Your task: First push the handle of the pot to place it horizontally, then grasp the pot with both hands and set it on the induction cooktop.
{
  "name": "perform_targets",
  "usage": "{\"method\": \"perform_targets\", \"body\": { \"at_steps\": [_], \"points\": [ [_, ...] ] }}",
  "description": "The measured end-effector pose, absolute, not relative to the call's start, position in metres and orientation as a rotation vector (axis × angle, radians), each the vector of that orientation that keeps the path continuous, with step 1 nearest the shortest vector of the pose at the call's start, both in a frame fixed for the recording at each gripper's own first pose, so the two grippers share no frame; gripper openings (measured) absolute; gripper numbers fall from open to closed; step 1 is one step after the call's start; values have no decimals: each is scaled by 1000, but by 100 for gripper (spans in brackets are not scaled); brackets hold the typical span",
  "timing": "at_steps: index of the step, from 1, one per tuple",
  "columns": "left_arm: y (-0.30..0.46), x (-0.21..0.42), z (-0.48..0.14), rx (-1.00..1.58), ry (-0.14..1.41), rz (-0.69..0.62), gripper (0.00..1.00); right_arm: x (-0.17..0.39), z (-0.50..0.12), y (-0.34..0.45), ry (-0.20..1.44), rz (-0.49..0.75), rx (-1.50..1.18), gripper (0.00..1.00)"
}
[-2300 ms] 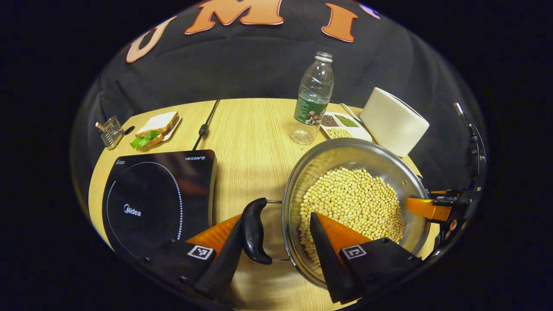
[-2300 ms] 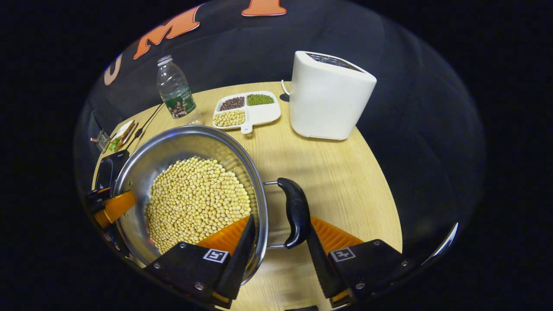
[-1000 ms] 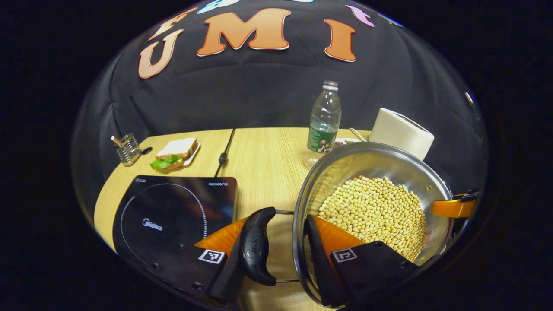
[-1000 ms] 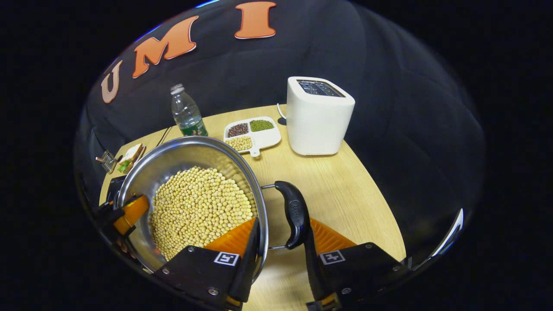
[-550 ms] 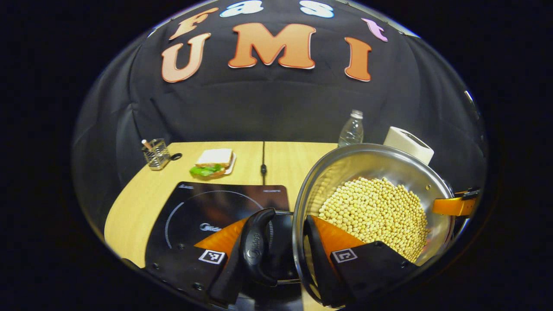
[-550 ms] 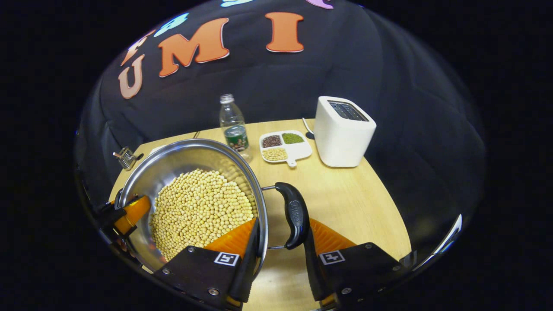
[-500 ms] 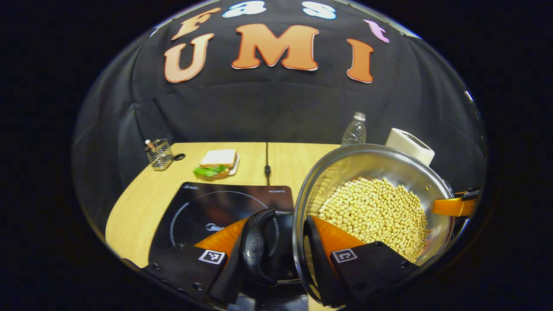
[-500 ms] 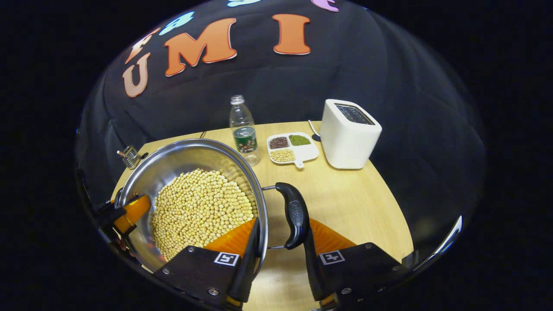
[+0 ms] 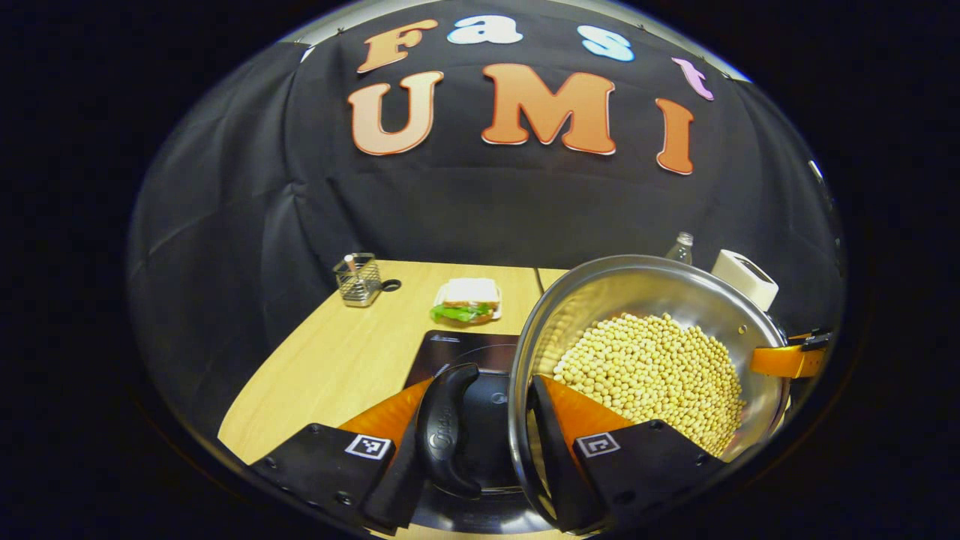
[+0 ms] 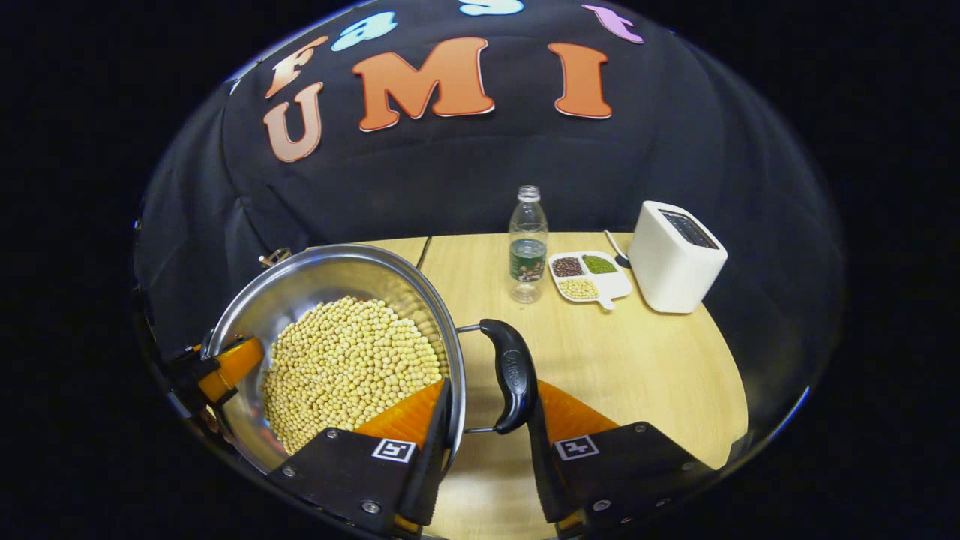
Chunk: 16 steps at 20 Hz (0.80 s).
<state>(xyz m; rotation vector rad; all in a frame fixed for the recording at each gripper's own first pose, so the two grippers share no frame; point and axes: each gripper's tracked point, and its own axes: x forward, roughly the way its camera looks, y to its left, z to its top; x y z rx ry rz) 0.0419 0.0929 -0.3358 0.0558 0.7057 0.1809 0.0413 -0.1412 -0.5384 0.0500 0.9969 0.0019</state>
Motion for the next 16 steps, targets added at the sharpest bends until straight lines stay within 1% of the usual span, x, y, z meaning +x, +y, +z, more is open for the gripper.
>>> {"method": "perform_targets", "body": {
  "at_steps": [1, 2, 3, 4, 5, 6, 7, 8, 9, 10, 11, 13, 14, 15, 16],
  "points": [
    [104, 41, -331, 58, 702, 194, 72, 47, -538, -144, 995, 16, 49, 53],
    [115, 40, -327, 60, 698, 208, 75, 49, -538, -145, 991, 27, 53, 53],
    [125, 39, -322, 66, 695, 218, 72, 50, -538, -147, 990, 35, 61, 48],
    [134, 39, -318, 73, 691, 228, 72, 50, -540, -147, 989, 43, 69, 53],
    [142, 40, -315, 82, 687, 235, 75, 51, -541, -148, 990, 50, 77, 53],
    [149, 40, -313, 89, 684, 242, 72, 50, -544, -146, 989, 57, 82, 53],
    [155, 40, -310, 94, 681, 248, 75, 50, -546, -146, 991, 65, 88, 53],
    [163, 39, -310, 98, 679, 255, 75, 52, -548, -144, 994, 73, 91, 48],
    [170, 40, -311, 95, 679, 264, 72, 54, -549, -144, 998, 78, 88, 53],
    [178, 41, -313, 89, 683, 273, 75, 55, -550, -143, 997, 85, 79, 48],
    [185, 43, -313, 82, 681, 280, 75, 58, -550, -143, 996, 89, 77, 53],
    [194, 48, -313, 79, 679, 288, 75, 58, -550, -144, 993, 96, 78, 53],
    [198, 52, -316, 84, 681, 290, 75, 58, -550, -145, 995, 97, 78, 48],
    [201, 56, -319, 87, 681, 292, 75, 57, -550, -146, 1000, 95, 82, 53],
    [203, 59, -325, 90, 686, 291, 75, 57, -550, -146, 1008, 92, 86, 53]
  ]
}}
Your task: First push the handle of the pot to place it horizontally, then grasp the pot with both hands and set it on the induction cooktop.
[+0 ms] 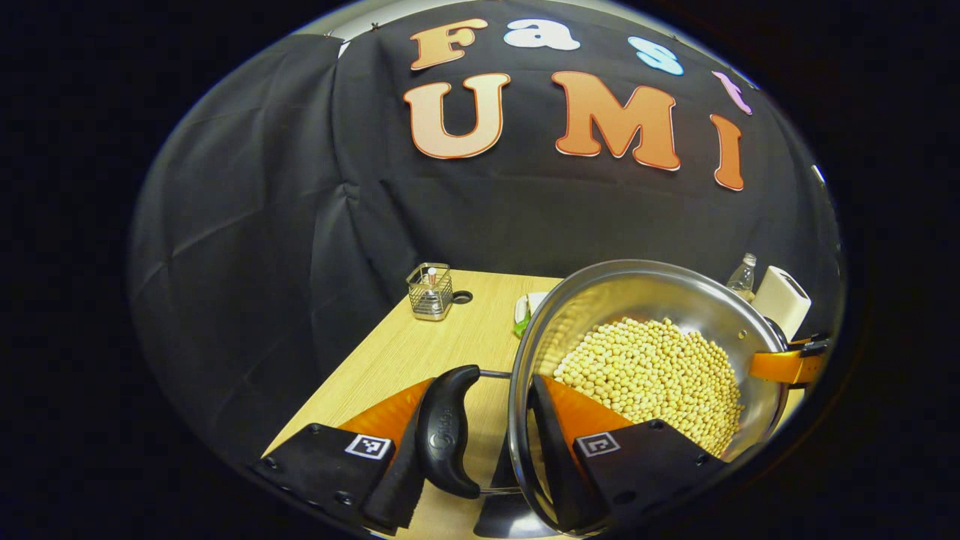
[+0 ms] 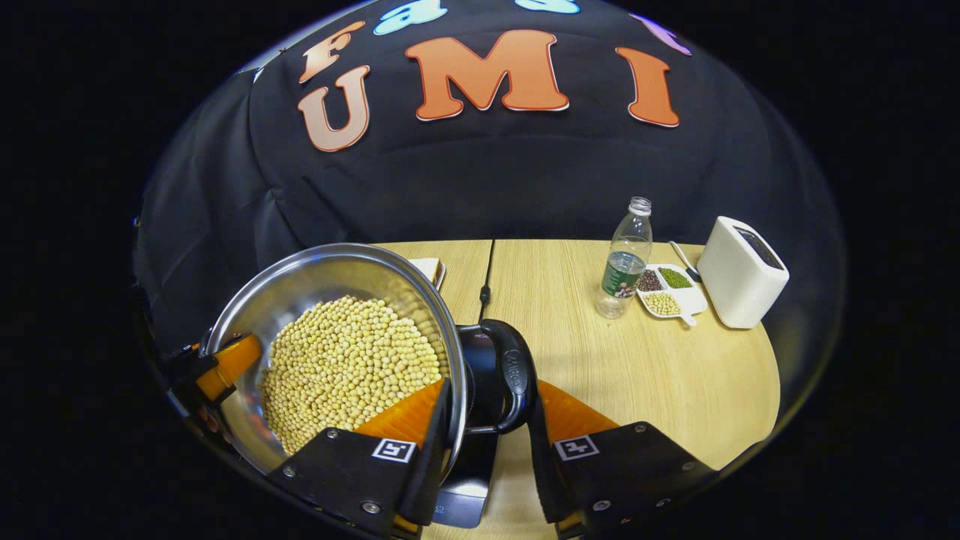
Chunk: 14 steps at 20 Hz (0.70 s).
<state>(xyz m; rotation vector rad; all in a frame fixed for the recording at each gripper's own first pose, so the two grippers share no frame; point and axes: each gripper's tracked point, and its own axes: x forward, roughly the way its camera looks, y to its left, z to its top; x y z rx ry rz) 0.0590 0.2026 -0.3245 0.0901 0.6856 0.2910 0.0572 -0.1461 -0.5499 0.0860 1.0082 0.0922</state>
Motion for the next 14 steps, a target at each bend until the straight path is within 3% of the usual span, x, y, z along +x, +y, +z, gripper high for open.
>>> {"method": "perform_targets", "body": {
  "at_steps": [3, 4, 9, 11, 14],
  "points": [
    [207, 69, -343, 86, 703, 283, 72, 58, -550, -145, 1026, 82, 86, 48],
    [207, 71, -350, 82, 708, 281, 72, 57, -549, -145, 1031, 81, 82, 53],
    [207, 87, -383, 70, 754, 270, 73, 56, -548, -143, 1070, 70, 69, 53],
    [204, 91, -393, 72, 767, 267, 78, 56, -544, -145, 1088, 67, 73, 53],
    [202, 93, -405, 65, 783, 258, 76, 56, -541, -146, 1100, 60, 68, 53]
  ]
}}
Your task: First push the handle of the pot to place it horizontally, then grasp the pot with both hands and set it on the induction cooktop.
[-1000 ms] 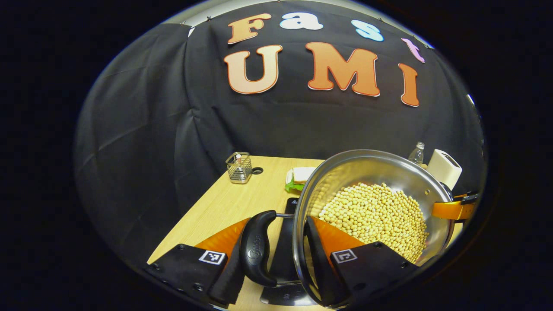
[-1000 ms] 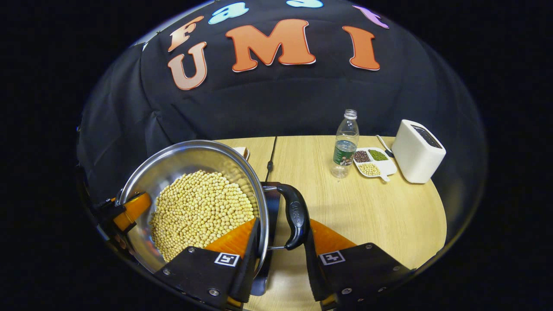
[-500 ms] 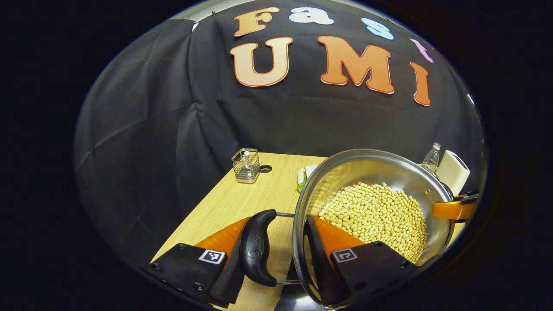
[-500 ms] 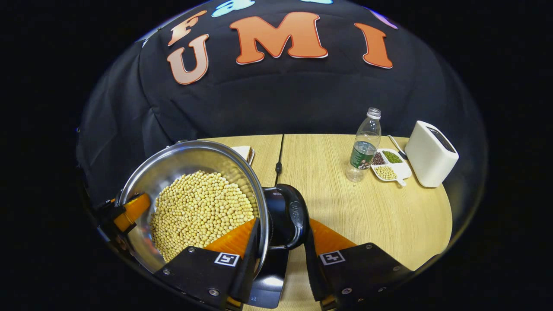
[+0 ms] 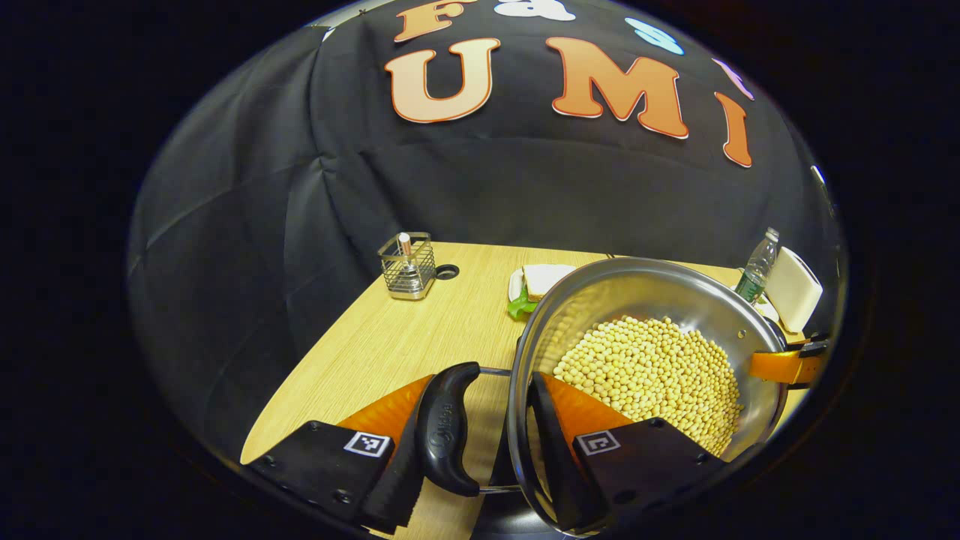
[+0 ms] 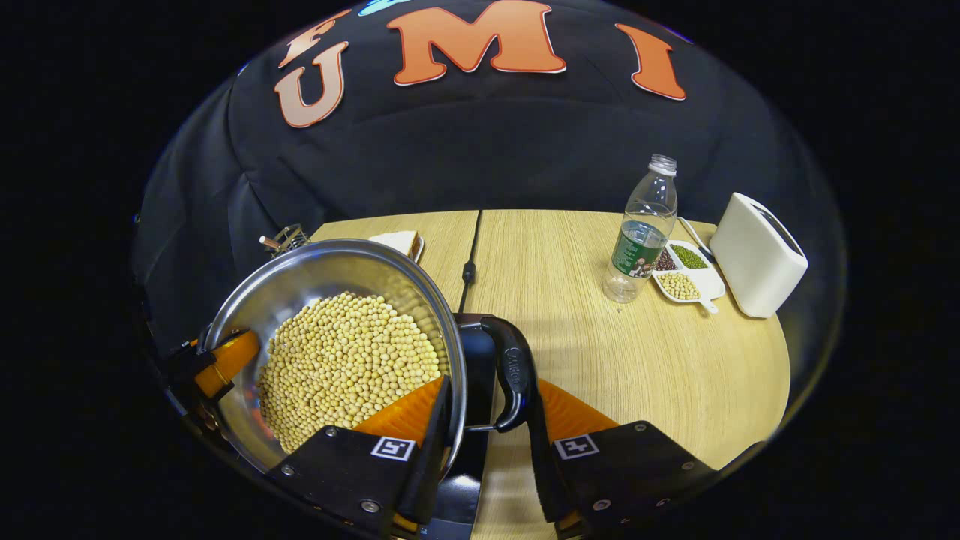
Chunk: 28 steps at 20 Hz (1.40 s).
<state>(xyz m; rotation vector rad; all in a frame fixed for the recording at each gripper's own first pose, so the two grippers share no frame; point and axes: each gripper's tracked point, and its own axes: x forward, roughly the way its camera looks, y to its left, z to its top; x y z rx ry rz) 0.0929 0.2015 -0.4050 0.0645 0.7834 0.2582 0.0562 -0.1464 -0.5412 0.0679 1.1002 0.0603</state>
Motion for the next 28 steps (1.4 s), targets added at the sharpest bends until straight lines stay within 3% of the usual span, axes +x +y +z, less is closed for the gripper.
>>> {"method": "perform_targets", "body": {
  "at_steps": [8, 15, 19, 21, 22, 23, 25, 26, 28],
  "points": [
    [205, 103, -430, 35, 823, 260, 73, 61, -534, -146, 1112, 33, 59, 53],
    [212, 102, -447, 80, 867, 263, 83, 67, -502, -149, 1058, 29, 86, 62],
    [196, 109, -392, 167, 805, 295, 80, 69, -460, -173, 958, 49, 98, 68],
    [192, 111, -344, 213, 733, 325, 87, 70, -433, -187, 882, 63, 94, 72],
    [186, 111, -320, 227, 690, 337, 80, 70, -418, -192, 843, 72, 93, 74],
    [178, 110, -294, 238, 652, 346, 80, 67, -410, -197, 802, 84, 92, 75],
    [153, 107, -242, 253, 570, 342, 81, 64, -374, -210, 708, 102, 79, 76],
    [139, 103, -217, 252, 530, 340, 88, 63, -354, -217, 658, 110, 65, 77],
    [109, 94, -171, 229, 451, 329, 82, 66, -318, -233, 556, 115, 38, 80]
  ]
}}
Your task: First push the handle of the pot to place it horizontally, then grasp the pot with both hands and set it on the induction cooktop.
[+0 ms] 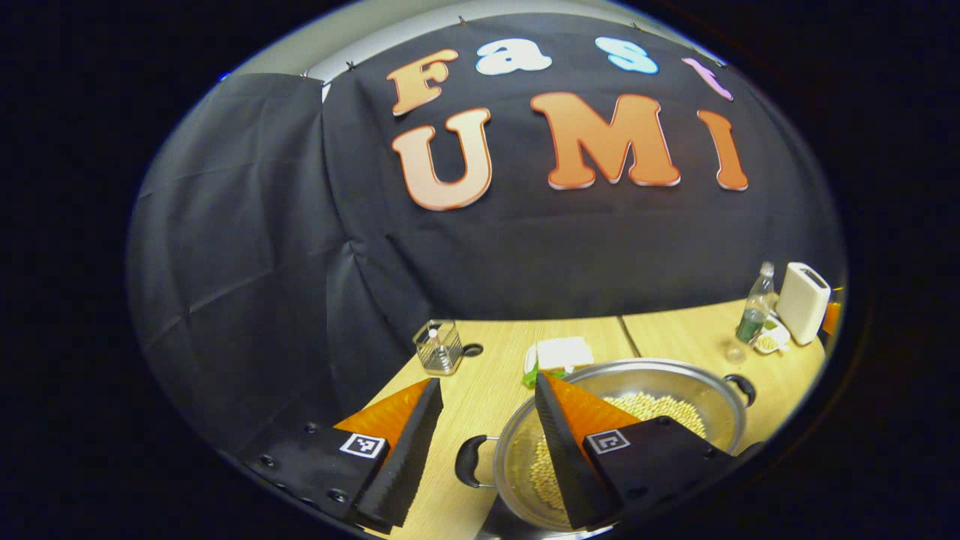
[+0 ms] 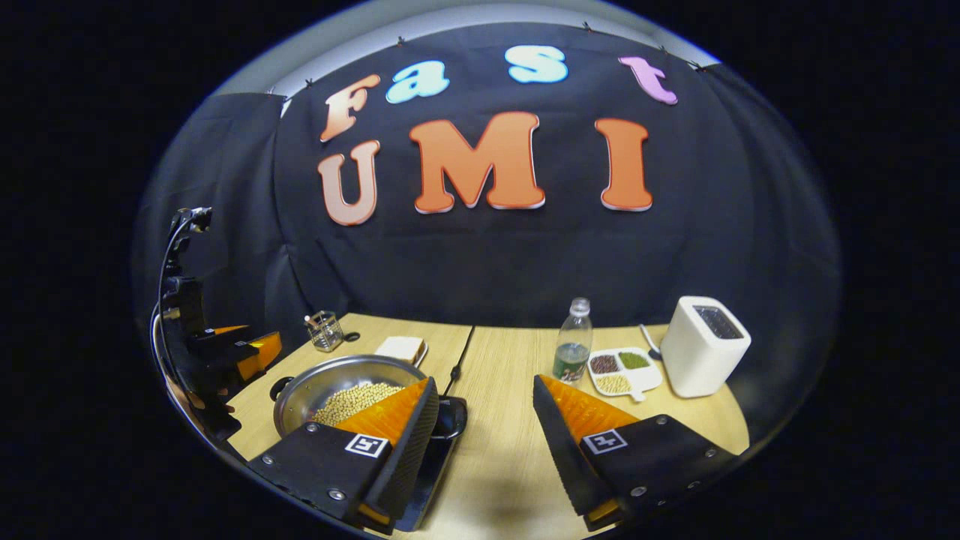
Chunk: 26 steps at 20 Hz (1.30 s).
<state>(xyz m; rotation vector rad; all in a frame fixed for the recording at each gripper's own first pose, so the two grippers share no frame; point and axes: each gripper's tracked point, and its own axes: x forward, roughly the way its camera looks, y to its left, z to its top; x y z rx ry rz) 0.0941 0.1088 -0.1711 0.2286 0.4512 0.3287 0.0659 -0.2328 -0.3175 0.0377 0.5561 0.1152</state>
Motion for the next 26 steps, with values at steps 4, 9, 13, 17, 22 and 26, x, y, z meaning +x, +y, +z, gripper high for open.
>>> {"method": "perform_targets", "body": {
  "at_steps": [4, 9, 13, 17, 22, 26],
  "points": [
    [51, 82, -89, 192, 306, 280, 83, 54, -245, -268, 363, 112, -11, 84],
    [6, 63, -23, 139, 155, 221, 90, 34, -189, -328, 221, 40, -130, 89],
    [-16, 48, 22, 101, 69, 211, 88, 20, -147, -349, 153, 45, -125, 90],
    [-36, 32, 58, 71, 10, 188, 96, 12, -99, -361, 58, 38, -148, 96],
    [-70, 5, 83, 57, -37, 150, 97, -8, -59, -356, -24, 102, -123, 93],
    [-88, -11, 114, 95, -105, 127, 96, -15, -42, -352, -71, 105, -160, 94]
  ]
}}
